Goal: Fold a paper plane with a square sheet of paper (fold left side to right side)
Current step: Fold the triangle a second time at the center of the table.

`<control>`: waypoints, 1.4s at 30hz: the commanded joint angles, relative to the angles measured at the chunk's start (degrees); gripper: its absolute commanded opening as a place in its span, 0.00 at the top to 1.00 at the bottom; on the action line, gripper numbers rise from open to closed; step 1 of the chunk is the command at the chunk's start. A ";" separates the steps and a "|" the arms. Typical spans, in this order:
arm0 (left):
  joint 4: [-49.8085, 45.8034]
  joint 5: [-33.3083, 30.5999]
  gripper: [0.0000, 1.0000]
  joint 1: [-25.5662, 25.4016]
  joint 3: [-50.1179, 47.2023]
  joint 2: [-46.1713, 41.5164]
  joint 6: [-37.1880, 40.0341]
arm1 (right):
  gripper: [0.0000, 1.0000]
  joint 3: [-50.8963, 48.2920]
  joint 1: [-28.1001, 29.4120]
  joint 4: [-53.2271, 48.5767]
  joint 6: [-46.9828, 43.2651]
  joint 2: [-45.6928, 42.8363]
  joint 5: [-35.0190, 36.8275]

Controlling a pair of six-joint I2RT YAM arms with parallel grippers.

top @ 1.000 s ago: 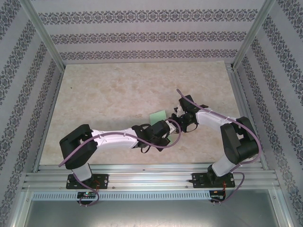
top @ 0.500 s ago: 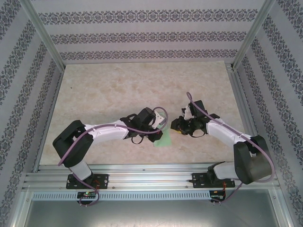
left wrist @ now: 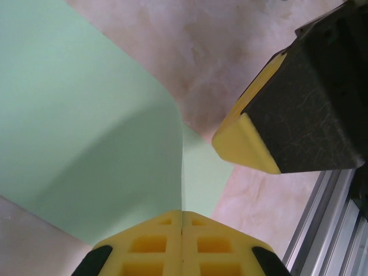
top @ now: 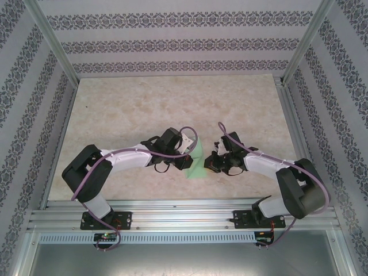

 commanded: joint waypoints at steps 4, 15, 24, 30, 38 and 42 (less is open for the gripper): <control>1.63 1.19 0.95 1.64 -0.63 -1.16 -0.25 | 0.95 0.11 2.07 2.94 1.62 4.54 1.54; 1.55 0.58 0.94 2.81 -0.71 0.71 0.38 | 0.95 1.14 2.56 -2.55 -1.05 8.05 4.75; 0.86 -0.75 0.93 3.25 -1.07 1.47 1.12 | 0.95 2.09 2.77 -4.09 -2.18 8.47 5.11; 1.55 -1.83 0.93 3.22 -1.64 2.49 1.00 | 0.95 2.38 3.07 -4.54 -2.42 8.54 5.19; 2.86 -3.48 0.93 3.62 -2.12 3.08 0.69 | 0.95 2.82 3.35 -4.88 -2.60 9.03 5.28; 4.38 -3.40 0.93 3.87 -1.79 3.79 0.08 | 0.95 3.17 3.53 -5.01 -2.68 9.33 5.19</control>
